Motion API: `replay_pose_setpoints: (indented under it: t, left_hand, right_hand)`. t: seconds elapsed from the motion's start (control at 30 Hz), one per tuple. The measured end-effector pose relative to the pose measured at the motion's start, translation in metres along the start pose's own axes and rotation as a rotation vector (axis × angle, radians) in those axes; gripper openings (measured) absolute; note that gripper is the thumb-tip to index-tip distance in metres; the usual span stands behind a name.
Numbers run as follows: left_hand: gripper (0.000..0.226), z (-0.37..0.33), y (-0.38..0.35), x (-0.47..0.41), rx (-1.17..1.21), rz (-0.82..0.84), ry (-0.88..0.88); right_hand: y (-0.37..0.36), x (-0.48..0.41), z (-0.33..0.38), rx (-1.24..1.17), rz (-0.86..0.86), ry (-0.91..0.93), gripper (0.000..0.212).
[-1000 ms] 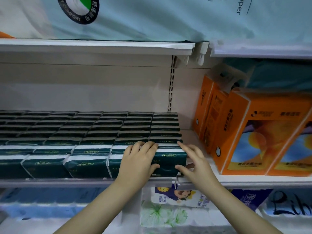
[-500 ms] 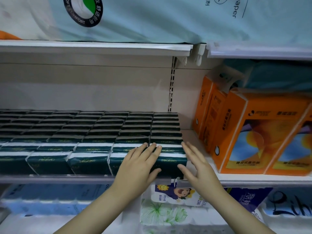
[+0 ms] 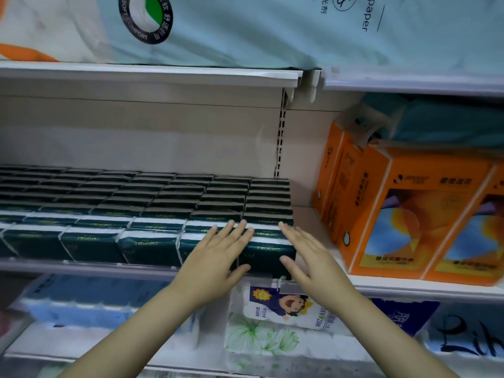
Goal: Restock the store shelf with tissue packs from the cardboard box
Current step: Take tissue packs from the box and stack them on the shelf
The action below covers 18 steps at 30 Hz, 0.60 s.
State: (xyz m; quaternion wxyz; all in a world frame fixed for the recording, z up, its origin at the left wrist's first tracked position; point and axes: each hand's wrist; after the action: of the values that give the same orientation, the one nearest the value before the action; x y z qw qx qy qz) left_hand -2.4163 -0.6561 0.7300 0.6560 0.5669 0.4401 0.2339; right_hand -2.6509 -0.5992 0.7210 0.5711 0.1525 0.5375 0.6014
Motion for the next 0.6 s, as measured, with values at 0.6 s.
replay_pose_setpoints:
  t: [0.6]
  left_hand:
    - [0.047, 0.034, 0.035, 0.137, 0.755, -0.149, 0.593]
  right_hand:
    - [-0.060, -0.025, 0.122, -0.901, -0.025, 0.025, 0.050]
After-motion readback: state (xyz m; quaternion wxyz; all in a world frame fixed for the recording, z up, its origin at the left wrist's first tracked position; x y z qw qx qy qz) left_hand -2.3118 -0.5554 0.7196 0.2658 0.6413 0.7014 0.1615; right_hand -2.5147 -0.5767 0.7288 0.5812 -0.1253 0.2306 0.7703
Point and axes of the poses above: each hand's wrist, its own x-axis away from the middle knuckle, its own y-axis out of the back of the hand, z = x × y, and after that the axes turned 10 degrees about y, right-handed
